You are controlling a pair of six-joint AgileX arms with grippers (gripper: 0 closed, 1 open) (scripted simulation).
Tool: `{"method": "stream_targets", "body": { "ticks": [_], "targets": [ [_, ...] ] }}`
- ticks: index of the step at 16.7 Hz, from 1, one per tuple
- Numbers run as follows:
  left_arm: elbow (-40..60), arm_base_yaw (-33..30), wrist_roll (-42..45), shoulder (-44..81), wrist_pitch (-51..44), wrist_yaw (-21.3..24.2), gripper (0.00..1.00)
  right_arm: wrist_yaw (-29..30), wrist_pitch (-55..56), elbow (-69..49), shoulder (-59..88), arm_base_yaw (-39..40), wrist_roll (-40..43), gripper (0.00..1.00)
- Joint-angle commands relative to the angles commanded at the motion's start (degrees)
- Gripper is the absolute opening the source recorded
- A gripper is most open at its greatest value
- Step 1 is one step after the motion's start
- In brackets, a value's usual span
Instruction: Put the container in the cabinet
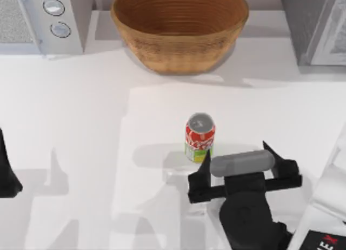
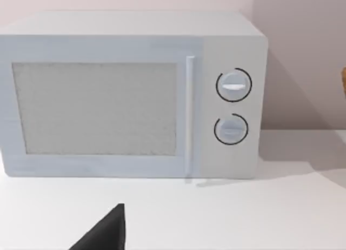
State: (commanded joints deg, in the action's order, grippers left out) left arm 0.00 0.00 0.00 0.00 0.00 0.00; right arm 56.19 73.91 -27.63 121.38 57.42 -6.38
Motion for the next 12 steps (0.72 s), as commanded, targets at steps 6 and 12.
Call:
{"method": "stream_targets", "body": {
  "ticks": [6, 12],
  "targets": [
    [0.0, 0.0, 0.0, 0.0, 0.0, 0.0, 1.00, 6.6, 15.5, -9.5, 15.4, 4.7, 3.9, 1.00],
    [0.0, 0.0, 0.0, 0.0, 0.0, 0.0, 1.00, 9.5, 24.0, -15.4, 20.2, 6.1, 5.8, 1.00]
  ]
}}
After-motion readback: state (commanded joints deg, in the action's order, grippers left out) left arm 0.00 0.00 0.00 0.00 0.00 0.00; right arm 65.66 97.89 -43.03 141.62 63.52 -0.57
